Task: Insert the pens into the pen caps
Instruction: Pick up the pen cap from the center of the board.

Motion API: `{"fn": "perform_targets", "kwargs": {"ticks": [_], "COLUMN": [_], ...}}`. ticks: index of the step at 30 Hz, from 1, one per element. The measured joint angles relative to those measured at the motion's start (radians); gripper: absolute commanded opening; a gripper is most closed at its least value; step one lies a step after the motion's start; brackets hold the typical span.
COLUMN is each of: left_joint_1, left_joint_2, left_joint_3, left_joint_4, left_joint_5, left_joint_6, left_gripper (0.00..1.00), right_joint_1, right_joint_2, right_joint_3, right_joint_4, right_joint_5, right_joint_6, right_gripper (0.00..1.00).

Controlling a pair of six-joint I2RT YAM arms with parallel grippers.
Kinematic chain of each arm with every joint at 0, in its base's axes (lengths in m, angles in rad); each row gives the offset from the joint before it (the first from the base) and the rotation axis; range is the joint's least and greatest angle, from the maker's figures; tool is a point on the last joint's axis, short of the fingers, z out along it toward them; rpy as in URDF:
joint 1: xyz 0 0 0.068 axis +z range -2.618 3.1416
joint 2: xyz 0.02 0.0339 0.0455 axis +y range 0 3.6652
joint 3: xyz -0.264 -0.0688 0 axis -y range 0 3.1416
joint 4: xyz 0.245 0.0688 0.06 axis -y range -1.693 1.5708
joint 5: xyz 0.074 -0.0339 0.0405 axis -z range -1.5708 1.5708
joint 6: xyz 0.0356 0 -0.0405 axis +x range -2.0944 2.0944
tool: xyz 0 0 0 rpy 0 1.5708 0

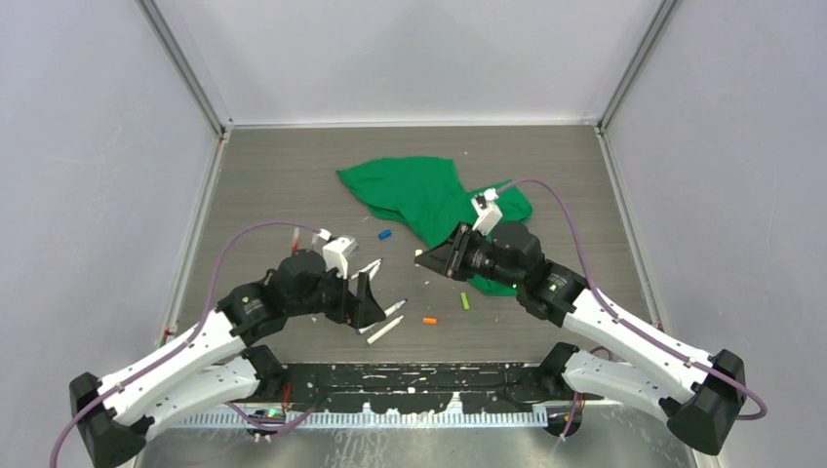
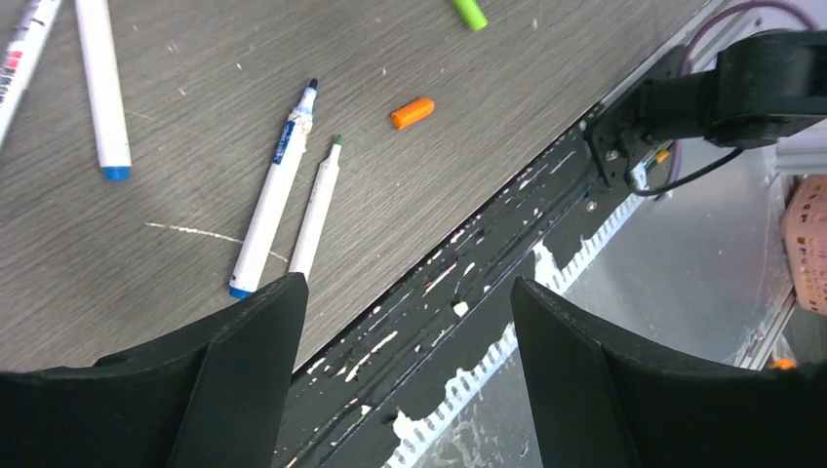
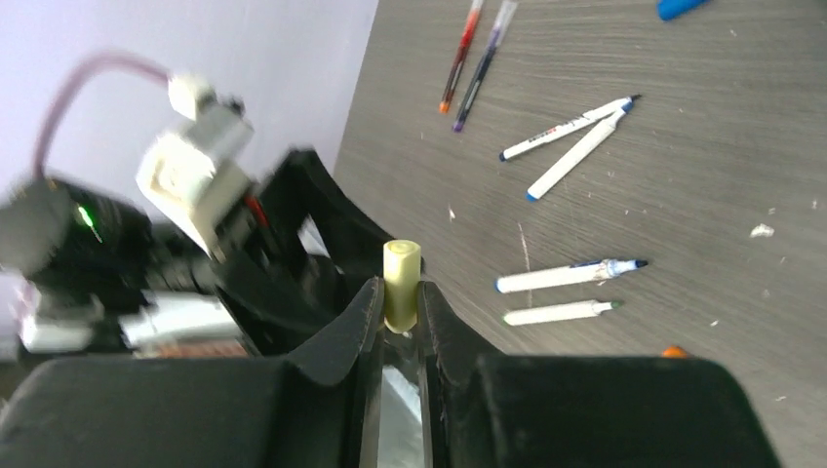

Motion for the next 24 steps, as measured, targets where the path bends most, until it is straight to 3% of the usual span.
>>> {"fn": "perform_targets", "kwargs": {"ticks": [6, 12, 18, 24], "left_joint_1": [0.0, 0.0, 0.0, 0.0], "left_joint_2": [-0.188, -0.197, -0.129, -0.098], "left_joint_3": [0.018, 0.146, 0.165, 0.065], "left_joint_4": [-0.041, -0.071, -0.097, -0.06], "left_joint_5": [-0.043, -0.005, 0.065, 0.175], "left_joint_6": [0.034, 0.113, 0.134, 0.106], "left_gripper": [0.81, 0.81, 0.81, 0.81], "right_joint_1": [0.01, 0.036, 0.117, 0.278], "right_joint_2": [-0.091, -0.106, -0.1, -0.095], "right_joint_3": [0.003, 0.046, 0.047, 0.051], "right_joint_4": [-0.031, -0.096, -0.132, -0.184], "right_joint_5": [-0.214, -0.312, -0.263, -0.072], "right_joint_6": [-0.41, -0.751, -1.018, -1.244], "right_gripper": [0.01, 0.01, 0.01, 0.01]}}
